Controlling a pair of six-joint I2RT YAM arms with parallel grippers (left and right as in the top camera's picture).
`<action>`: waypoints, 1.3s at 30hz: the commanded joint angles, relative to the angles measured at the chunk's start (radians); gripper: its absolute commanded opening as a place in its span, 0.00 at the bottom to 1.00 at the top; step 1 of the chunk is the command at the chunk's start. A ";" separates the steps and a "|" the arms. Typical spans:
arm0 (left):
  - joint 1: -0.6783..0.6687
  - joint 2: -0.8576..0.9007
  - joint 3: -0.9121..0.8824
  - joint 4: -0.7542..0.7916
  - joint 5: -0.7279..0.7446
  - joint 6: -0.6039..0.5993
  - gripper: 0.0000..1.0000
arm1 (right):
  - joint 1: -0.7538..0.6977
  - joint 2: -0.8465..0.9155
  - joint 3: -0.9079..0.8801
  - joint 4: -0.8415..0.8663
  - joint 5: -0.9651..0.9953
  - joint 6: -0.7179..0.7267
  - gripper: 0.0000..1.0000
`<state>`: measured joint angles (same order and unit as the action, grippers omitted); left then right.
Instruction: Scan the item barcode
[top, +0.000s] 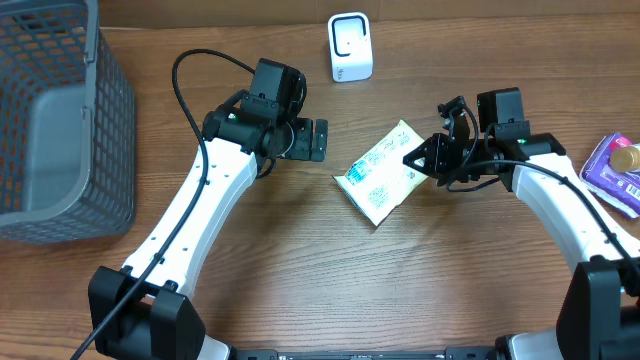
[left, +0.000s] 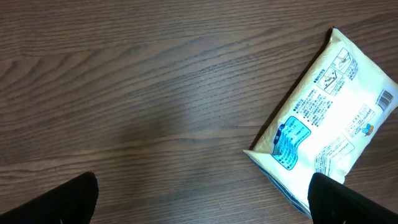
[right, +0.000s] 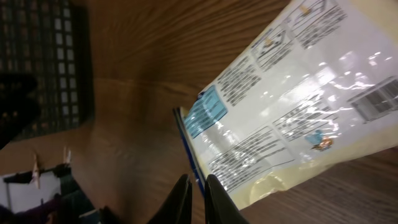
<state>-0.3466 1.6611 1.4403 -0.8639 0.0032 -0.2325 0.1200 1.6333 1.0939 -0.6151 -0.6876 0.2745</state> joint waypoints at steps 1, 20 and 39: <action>-0.001 0.005 0.008 0.000 -0.010 -0.008 1.00 | -0.006 0.021 0.007 0.026 0.072 0.056 0.11; -0.001 0.005 0.008 0.008 0.023 -0.037 1.00 | -0.087 0.042 -0.128 -0.130 0.052 0.319 0.84; 0.172 0.005 0.008 0.007 -0.003 -0.037 1.00 | 0.260 0.213 -0.159 0.624 0.119 0.515 0.04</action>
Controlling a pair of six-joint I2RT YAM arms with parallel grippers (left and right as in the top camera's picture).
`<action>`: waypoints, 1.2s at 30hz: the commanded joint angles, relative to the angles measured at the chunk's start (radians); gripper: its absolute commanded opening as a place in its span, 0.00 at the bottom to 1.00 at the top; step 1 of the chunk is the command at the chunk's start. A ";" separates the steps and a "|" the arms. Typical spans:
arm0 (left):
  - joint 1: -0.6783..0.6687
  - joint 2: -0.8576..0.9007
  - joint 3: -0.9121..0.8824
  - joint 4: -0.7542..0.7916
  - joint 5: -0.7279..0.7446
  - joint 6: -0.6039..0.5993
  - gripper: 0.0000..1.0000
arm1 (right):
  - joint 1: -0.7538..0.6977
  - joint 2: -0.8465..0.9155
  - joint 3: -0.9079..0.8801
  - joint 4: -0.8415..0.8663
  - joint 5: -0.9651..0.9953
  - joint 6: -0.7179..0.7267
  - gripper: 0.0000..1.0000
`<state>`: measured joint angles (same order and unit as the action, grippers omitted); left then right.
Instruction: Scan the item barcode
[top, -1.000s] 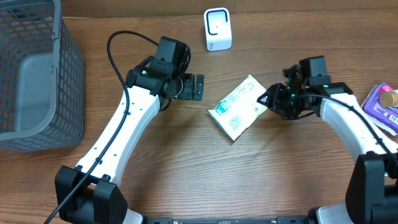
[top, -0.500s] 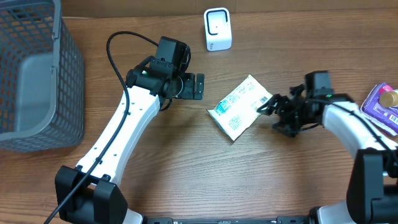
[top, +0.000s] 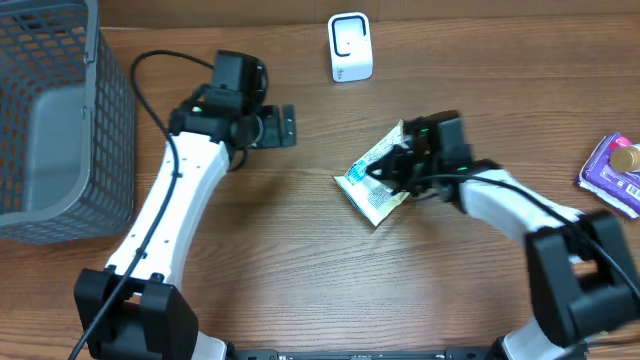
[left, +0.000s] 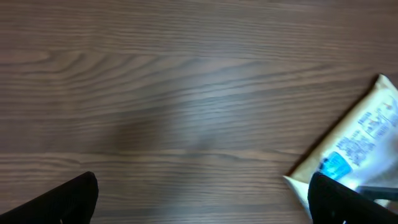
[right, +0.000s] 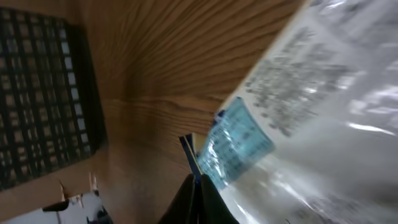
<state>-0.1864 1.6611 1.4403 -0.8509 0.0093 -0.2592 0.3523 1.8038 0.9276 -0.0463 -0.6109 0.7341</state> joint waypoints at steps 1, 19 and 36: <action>0.016 0.005 0.008 -0.010 -0.009 -0.011 1.00 | 0.037 0.056 0.013 0.095 0.043 0.056 0.04; 0.020 0.005 0.008 -0.020 -0.020 -0.010 1.00 | 0.188 0.205 0.081 -0.214 -0.012 -0.136 0.04; 0.020 0.005 0.008 -0.034 -0.020 -0.010 1.00 | 0.168 0.183 0.130 -0.841 0.349 -0.462 0.04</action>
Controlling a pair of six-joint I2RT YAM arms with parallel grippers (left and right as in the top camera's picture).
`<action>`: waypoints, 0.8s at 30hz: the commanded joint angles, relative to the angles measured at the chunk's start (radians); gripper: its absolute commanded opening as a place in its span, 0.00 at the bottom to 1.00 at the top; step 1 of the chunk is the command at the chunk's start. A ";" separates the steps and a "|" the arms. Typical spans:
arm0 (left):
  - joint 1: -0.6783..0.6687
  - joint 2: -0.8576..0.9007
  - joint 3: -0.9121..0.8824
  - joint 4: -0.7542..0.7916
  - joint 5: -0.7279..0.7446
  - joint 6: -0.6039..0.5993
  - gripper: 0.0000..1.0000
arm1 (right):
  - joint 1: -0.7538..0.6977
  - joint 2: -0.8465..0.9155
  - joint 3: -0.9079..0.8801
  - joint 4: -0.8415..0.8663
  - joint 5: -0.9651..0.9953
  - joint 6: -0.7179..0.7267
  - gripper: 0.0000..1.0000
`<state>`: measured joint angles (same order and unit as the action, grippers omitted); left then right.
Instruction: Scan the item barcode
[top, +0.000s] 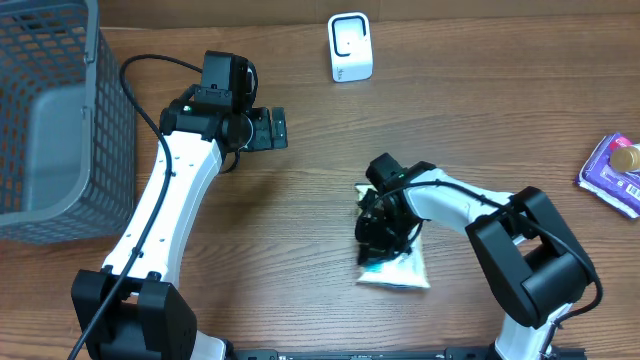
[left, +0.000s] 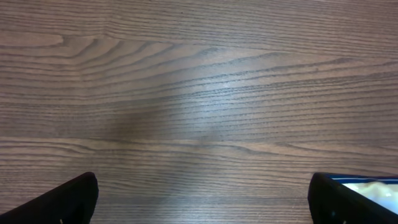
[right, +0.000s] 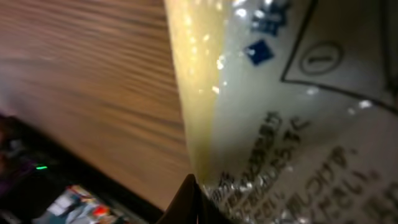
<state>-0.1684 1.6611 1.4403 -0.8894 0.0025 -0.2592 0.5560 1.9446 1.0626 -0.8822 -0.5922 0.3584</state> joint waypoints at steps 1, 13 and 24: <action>0.002 0.005 0.008 0.006 -0.013 -0.010 1.00 | -0.040 0.042 0.012 0.006 0.370 -0.120 0.04; 0.002 0.005 0.008 0.012 -0.013 -0.010 1.00 | 0.003 0.029 0.441 -0.084 0.187 -0.414 0.23; 0.002 0.005 0.008 0.011 -0.014 -0.006 1.00 | -0.084 -0.038 0.608 -0.458 0.533 0.116 0.23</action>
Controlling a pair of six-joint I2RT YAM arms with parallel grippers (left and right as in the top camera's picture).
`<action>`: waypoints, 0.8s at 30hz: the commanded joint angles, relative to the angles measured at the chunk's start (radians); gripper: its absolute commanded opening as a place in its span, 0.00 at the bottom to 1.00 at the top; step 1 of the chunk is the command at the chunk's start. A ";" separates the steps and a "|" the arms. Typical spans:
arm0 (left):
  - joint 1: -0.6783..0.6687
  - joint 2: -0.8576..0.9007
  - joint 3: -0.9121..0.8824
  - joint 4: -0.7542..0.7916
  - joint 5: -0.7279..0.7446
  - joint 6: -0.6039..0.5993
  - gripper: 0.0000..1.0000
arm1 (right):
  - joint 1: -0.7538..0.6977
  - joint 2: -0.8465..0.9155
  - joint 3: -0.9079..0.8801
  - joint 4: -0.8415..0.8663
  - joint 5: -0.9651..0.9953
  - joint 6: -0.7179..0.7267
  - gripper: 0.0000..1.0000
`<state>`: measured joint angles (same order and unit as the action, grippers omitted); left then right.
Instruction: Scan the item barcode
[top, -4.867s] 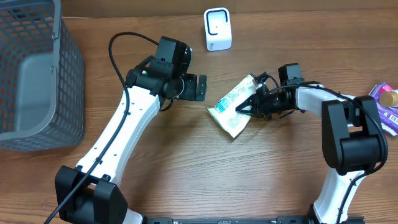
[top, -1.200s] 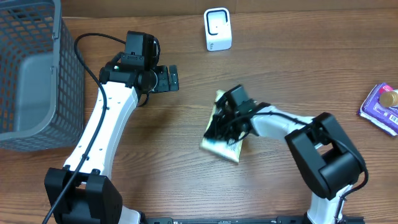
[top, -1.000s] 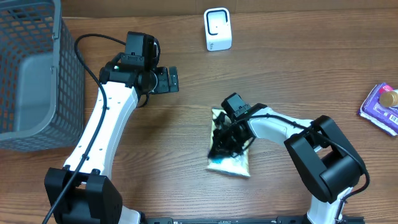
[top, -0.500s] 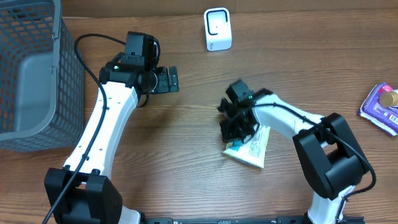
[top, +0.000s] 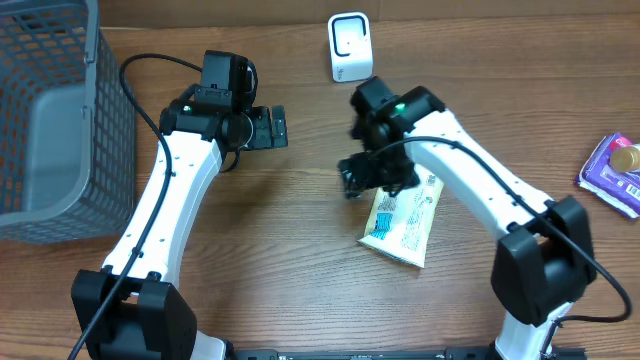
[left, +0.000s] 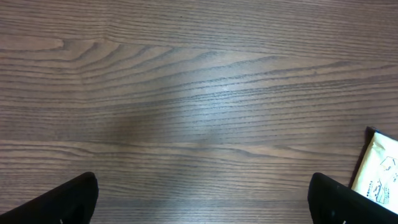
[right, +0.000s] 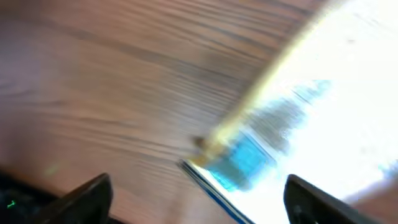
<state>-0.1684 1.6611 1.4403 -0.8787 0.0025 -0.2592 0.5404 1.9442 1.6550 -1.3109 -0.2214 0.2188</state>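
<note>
The item, a pale yellow packet (top: 403, 222) with blue print, lies flat on the wooden table (top: 300, 270), printed side up. My right gripper (top: 375, 178) hovers open over its upper left end. In the blurred right wrist view the fingers (right: 87, 194) stand wide apart, with the packet (right: 317, 106) below and only its blue corner between them. The white scanner (top: 350, 47) stands at the back edge. My left gripper (top: 268, 129) is open over bare wood, and the left wrist view catches just a corner of the packet (left: 379, 171) at the right.
A grey mesh basket (top: 50, 120) fills the far left. A purple package (top: 612, 172) lies at the right edge of the table.
The right gripper has let go of the packet and opened. It now sits further back and higher, and the packet lies flat. The left arm has not moved.
The packet first lay slanted at mid-table, the right gripper shut at its right edge and the left gripper close by. The left arm then drew back left. Later the right gripper held the packet nearer the front, turned. Now it lies released.
</note>
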 joint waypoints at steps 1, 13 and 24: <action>0.003 0.005 0.008 0.000 -0.014 -0.005 1.00 | -0.095 -0.037 0.007 -0.028 0.174 0.301 0.04; 0.003 0.005 0.008 -0.007 -0.058 0.002 1.00 | -0.377 -0.015 -0.288 0.270 0.168 0.383 0.04; 0.002 0.005 0.008 -0.011 -0.062 0.001 1.00 | -0.395 0.017 -0.406 0.518 0.119 0.288 0.04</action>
<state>-0.1684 1.6611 1.4403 -0.8894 -0.0425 -0.2588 0.1402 1.9377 1.2629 -0.8341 -0.0685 0.5522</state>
